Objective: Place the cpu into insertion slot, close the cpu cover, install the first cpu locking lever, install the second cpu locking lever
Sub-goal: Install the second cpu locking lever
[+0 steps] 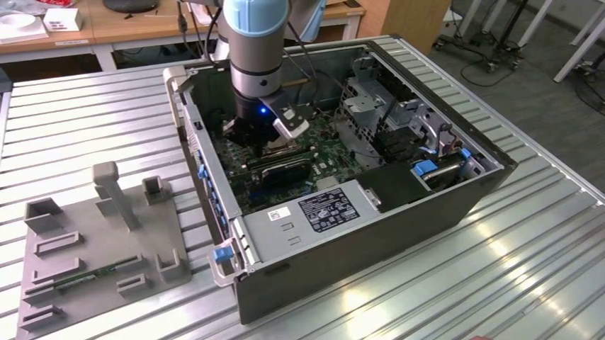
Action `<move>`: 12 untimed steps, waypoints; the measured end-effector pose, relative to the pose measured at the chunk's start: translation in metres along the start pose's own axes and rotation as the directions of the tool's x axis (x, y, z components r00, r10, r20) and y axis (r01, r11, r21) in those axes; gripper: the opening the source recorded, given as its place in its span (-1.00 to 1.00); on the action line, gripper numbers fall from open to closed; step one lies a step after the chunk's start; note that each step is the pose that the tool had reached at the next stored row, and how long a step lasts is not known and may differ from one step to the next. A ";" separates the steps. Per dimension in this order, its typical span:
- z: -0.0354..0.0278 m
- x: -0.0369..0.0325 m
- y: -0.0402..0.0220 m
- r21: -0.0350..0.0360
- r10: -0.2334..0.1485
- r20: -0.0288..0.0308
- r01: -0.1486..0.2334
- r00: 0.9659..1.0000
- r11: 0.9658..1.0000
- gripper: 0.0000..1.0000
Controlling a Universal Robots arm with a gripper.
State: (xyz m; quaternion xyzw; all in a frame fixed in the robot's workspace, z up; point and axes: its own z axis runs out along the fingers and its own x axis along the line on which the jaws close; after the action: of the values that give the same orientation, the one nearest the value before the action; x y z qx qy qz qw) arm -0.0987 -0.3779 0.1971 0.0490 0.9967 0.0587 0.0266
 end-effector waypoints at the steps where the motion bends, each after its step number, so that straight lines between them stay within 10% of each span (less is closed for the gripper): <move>1: 0.0000 0.0000 -0.0003 0.000 0.000 0.000 0.000 1.000 1.000 -0.80; 12: 0.0002 -0.0004 -0.0043 0.000 0.000 0.000 0.000 1.000 1.000 -0.80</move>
State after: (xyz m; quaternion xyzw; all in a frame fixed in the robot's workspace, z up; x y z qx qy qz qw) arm -0.0987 -0.3821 0.1964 0.0490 0.9967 0.0587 0.0266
